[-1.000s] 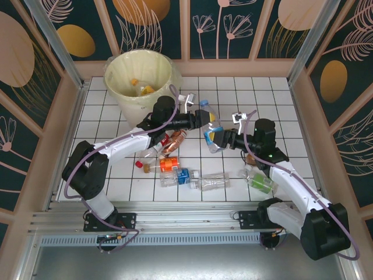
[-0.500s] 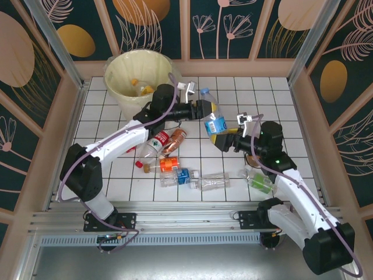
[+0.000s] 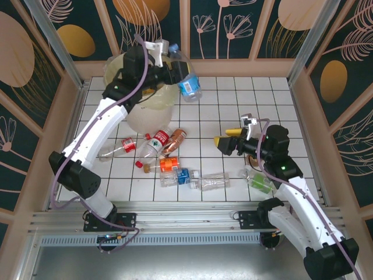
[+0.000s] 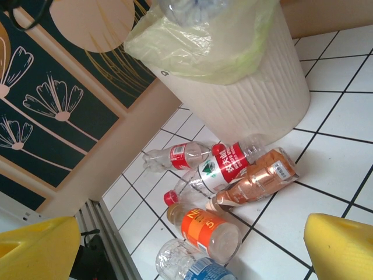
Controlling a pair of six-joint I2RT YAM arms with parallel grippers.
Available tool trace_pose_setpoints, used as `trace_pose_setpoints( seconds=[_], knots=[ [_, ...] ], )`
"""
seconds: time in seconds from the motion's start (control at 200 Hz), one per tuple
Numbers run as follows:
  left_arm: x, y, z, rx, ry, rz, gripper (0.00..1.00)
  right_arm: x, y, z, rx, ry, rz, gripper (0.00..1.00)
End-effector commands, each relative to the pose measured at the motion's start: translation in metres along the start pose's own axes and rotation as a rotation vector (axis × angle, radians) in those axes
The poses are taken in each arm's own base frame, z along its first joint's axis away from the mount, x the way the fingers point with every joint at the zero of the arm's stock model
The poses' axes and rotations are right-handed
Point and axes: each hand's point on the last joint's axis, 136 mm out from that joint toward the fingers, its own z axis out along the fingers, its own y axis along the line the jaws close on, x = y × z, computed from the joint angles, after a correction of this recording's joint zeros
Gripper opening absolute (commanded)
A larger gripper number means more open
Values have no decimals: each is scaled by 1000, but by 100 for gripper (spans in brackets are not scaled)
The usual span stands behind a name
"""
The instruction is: Put the plastic bottles in the bin
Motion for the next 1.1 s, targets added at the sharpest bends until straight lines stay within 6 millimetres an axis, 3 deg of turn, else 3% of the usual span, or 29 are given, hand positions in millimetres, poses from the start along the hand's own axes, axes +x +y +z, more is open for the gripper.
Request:
trace_pose_setpoints(
  seconds=[0.0,0.245,0.265,0.38,0.636,0.791,1.096],
  knots=[
    [-18,18,-15,-163,-20,117,67,-7,6,-3,-1,-22,-42,99],
    [-68,53,-55,-385,-105,199,68,-4,8,-4,-6,-15,-53,99],
    [-64,65,-47,-416,-88,203,68,-5,9,-4,-11,-16,-55,99],
    [-68,94,-56,-544,-75,245,68,-7,11,-6,-15,-19,-60,99],
    [-40,142,-43,-682,98,355,69,-7,13,-5,-24,-13,-65,99],
    [-9,170,-27,-726,243,413,69,-6,15,-4,-42,-2,-67,99],
    [29,187,-14,-706,365,396,70,-5,15,-2,-49,12,-64,98]
  ],
)
